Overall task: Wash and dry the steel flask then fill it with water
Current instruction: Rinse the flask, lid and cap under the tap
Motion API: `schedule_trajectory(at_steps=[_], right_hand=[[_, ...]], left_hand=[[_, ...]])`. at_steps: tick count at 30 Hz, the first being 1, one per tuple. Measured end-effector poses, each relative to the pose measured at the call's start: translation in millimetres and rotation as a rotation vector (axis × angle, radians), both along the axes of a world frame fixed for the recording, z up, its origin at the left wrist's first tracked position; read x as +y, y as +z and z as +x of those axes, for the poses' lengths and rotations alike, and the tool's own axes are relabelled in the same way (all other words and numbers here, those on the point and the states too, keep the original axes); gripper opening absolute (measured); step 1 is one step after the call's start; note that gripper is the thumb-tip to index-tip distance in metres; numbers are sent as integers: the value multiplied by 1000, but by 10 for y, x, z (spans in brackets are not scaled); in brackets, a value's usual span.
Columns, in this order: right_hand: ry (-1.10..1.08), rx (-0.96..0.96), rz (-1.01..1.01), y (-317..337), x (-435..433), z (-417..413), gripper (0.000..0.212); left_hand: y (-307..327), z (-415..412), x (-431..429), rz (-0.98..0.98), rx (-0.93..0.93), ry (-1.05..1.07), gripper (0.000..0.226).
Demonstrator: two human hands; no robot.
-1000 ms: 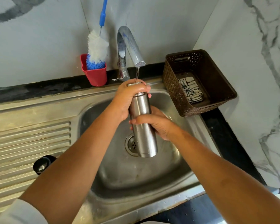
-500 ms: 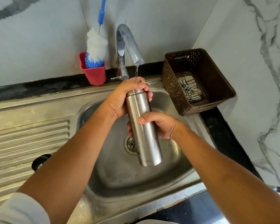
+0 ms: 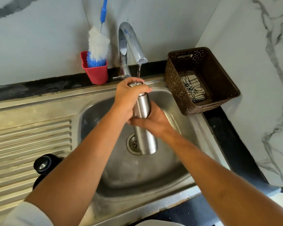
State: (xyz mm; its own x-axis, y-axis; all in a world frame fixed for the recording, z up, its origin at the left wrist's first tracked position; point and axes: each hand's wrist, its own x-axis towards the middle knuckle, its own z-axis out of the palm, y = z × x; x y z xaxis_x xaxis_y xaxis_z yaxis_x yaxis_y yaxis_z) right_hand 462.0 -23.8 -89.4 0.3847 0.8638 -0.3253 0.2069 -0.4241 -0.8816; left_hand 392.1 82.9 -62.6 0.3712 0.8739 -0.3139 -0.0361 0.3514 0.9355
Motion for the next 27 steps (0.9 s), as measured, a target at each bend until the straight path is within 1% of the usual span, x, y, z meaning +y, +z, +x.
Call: schedule_trajectory(at_steps=[2,4,5,6,7,8,9,11,12,13,14,15,16,18,19,21,22,23,24,25,26,27], right_hand=[[144,248,1,47,-25,143,59],[267,452,-16,116,-47,213,49],[304,533,-18,125,-62,222,45],[307,585,-15,129,-68,215,41],[270,589,-3,119,-58,197,38],[204,532,13,109,-39,159,37],[125,415,26,85,-13,103,40],[-36,81,-4,25,25,-41,50],[-93,-92,-32,-9,18,-106,52],[-120,-228,-47,-20,3,-157,52],[-129,-297,-52,-34,-14,-188,53],[-125,-299,-55,-36,-29,-191,58],[-107,-247,-53,-32,-36,-158,64],[-23,-29,-41,-29,-26,-14,72],[38,114,-33,-8,-23,67,71],[168,420,-58,63,-36,200,60],[228,552,-85,102,-48,236,55],[285,642,-101,135,-67,251,52],[311,682,-106,119,-78,253,51],[297,679,-99,96,-88,234,53],[242,636,-85,63,-83,196,56],[164,550,-70,31,-76,148,58]], left_hand=[[22,-106,88,15,-201,-229,32],[67,-169,123,-4,-350,-399,30],[107,-183,123,-25,-388,-447,27],[131,-172,132,-46,-387,-445,25],[143,-148,136,-50,-355,-396,23],[139,-111,121,-35,-286,-302,22],[122,-67,88,-5,-191,-177,22],[25,40,-23,99,23,101,23],[-30,72,-97,132,116,205,25],[-48,82,-165,141,180,275,26],[-56,74,-197,119,198,303,28],[-47,56,-178,70,165,283,28],[-50,40,-125,22,108,218,28],[-6,-17,-21,-6,-36,17,24],[26,-46,25,-14,-123,-74,22],[51,-89,112,-76,-303,-216,19],[49,-104,143,-117,-389,-291,18],[52,-123,153,-140,-454,-365,16],[56,-138,151,-150,-488,-422,14],[59,-145,148,-146,-479,-442,14],[53,-138,147,-140,-439,-413,14],[37,-111,140,-122,-366,-335,15]])
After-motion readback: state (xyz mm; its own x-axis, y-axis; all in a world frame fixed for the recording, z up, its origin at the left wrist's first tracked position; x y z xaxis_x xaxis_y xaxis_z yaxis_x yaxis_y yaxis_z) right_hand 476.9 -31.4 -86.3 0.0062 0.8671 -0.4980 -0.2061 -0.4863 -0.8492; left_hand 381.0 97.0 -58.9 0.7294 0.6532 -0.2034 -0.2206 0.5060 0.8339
